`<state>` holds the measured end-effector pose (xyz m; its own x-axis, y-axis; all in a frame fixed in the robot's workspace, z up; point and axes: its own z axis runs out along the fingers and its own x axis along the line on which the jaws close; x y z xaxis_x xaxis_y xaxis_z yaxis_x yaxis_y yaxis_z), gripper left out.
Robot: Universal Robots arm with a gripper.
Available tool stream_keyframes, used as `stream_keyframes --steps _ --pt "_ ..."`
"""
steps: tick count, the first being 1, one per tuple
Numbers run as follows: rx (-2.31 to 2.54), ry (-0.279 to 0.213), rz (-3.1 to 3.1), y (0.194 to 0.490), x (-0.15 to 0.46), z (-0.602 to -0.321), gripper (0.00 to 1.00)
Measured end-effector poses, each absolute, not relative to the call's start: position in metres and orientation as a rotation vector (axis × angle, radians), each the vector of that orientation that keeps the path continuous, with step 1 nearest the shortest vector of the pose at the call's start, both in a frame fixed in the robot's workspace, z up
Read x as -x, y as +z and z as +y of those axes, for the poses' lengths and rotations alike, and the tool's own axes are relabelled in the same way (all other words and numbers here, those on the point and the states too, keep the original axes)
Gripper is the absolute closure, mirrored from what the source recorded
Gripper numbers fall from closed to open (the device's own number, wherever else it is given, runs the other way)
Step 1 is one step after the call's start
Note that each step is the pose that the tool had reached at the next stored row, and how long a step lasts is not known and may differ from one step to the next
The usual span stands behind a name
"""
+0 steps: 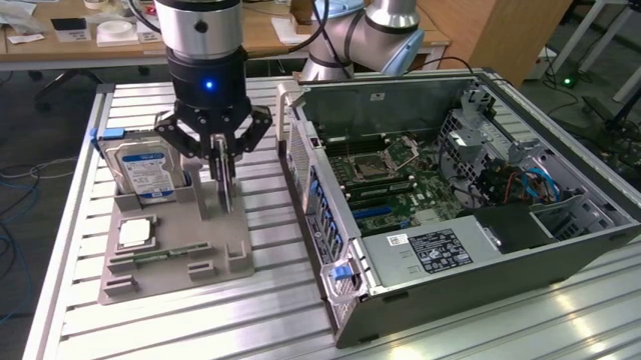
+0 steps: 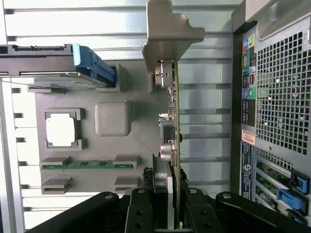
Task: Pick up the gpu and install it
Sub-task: 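Pick up the gpu and move the gpu toward the slot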
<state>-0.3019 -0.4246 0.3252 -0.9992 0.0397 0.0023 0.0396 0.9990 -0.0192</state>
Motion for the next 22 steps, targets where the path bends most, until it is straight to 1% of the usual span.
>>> stream_keyframes --steps 8,22 --pt "0.062 0.03 -3.138 0.346 0.302 -0.425 0.72" --pt "0.062 0.03 -3.138 0.395 0.302 -0.425 0.72"
